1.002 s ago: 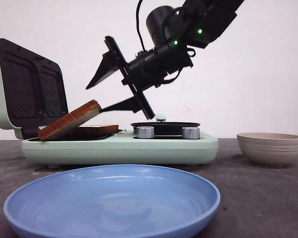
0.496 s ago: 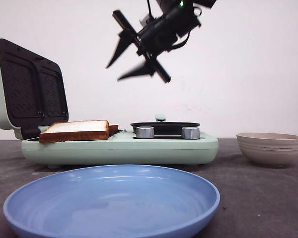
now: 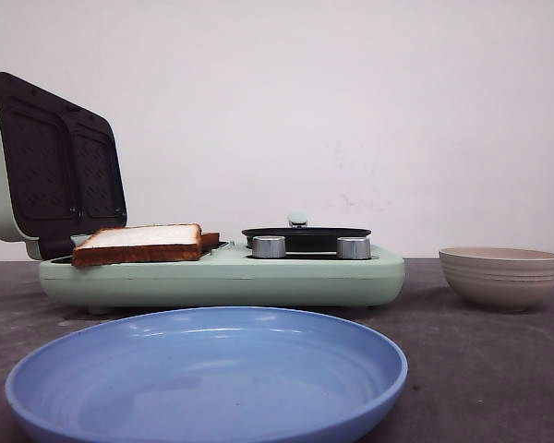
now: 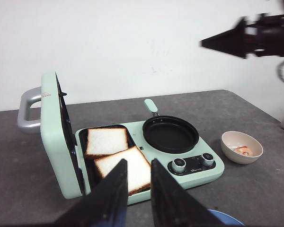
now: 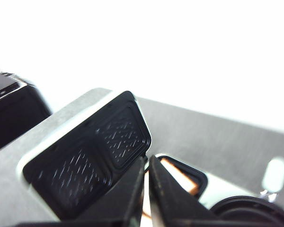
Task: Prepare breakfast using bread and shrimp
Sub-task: 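Move the left gripper to the sandwich-maker lid handle and grasp it, then swing the lid down over the bread with the left gripper, then release the lid handle and raise the left gripper away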
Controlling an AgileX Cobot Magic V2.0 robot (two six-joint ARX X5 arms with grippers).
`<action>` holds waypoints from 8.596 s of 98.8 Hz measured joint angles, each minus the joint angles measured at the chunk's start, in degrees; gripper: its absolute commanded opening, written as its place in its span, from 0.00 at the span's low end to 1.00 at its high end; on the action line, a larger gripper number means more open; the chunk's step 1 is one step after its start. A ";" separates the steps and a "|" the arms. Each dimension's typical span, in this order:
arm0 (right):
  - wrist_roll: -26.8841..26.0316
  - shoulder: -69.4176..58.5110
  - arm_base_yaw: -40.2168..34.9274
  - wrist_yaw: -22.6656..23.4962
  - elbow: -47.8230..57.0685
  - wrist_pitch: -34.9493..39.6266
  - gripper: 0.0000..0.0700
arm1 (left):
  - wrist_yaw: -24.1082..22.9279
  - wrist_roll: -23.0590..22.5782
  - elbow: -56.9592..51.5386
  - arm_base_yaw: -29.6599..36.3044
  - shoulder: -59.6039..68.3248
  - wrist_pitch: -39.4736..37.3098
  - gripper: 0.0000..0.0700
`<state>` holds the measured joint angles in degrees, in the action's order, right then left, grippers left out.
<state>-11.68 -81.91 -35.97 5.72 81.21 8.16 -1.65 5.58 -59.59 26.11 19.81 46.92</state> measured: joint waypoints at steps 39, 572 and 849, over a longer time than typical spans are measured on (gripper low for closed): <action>4.42 30.82 0.17 -1.46 -35.78 -10.49 0.01 | -4.55 -1.18 0.00 0.00 0.48 -0.02 0.00; 1.77 46.58 0.28 0.68 -48.02 -5.88 0.01 | 49.20 10.03 -39.95 -26.97 85.61 -3.10 0.00; -8.57 47.36 15.76 -11.69 -43.01 2.95 0.01 | 11.80 -4.85 -43.04 -7.34 36.17 11.26 0.01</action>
<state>-20.25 -34.54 -20.21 -5.98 38.20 11.11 10.15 0.73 -102.63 18.76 55.99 58.17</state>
